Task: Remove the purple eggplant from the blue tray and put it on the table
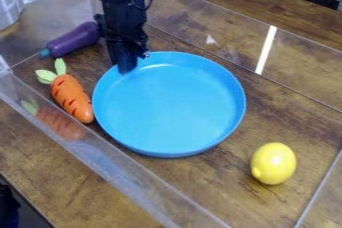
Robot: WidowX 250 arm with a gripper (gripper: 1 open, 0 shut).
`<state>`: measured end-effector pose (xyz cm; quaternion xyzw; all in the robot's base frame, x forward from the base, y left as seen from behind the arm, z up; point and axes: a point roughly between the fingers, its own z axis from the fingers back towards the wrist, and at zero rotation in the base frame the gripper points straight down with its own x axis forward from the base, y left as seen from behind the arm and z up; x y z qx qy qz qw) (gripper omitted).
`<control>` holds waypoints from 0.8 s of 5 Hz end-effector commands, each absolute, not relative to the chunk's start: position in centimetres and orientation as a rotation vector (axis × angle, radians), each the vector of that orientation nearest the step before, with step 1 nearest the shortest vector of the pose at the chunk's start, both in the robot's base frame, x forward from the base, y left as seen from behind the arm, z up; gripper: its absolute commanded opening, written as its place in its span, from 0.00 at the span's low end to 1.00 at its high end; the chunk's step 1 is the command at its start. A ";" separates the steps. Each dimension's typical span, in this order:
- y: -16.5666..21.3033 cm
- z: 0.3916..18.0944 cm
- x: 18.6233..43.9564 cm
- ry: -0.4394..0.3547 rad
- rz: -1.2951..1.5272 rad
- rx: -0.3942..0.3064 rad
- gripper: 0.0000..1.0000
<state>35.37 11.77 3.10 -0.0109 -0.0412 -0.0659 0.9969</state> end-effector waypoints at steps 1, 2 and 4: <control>13.3 4.6 36.4 -0.125 -0.053 0.023 0.00; 13.1 4.3 36.3 -0.122 0.012 0.039 0.00; 14.8 5.4 35.6 -0.113 0.038 0.048 0.00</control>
